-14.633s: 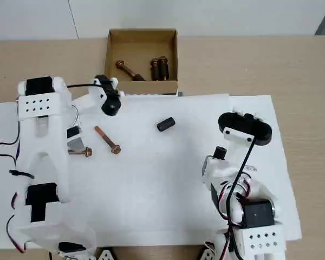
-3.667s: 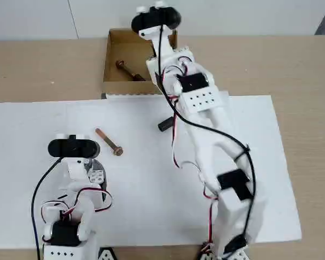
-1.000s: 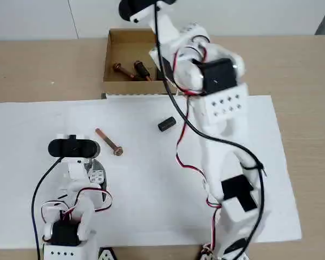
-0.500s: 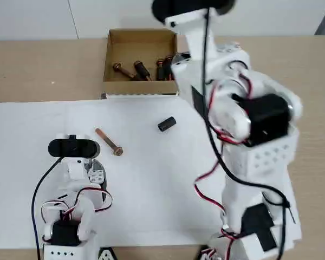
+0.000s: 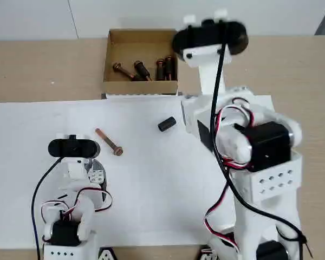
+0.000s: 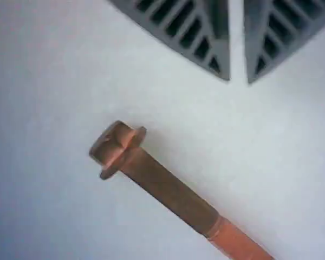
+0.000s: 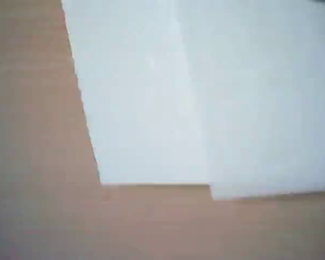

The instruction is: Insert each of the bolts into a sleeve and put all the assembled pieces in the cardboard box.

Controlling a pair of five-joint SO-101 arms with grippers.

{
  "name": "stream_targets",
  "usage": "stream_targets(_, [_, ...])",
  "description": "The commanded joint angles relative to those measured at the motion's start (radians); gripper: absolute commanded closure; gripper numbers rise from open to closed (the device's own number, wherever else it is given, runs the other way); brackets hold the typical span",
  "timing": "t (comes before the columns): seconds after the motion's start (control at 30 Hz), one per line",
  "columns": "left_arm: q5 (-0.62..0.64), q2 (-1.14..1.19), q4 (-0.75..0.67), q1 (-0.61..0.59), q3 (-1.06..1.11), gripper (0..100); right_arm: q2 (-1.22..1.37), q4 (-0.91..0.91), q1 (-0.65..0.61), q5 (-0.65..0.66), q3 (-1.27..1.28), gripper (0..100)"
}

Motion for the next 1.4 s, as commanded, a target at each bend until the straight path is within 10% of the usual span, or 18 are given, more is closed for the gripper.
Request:
stream_targets(0.0, [-0.008,-0.006,-0.023,0.002,-0.004,99,-0.048,-0.045,0.044,-0.051,0.117,99.5])
stream_targets(0.87, [-0.008,-0.006,-0.023,-0.002,-0.004,99,-0.065,-0.628,0.021,-0.052,0.836,99.1])
stream_targets(1.37, [-0.008,-0.006,-0.023,-0.003,-0.004,99,0.243,-0.547,-0.028,-0.167,0.563,99.0])
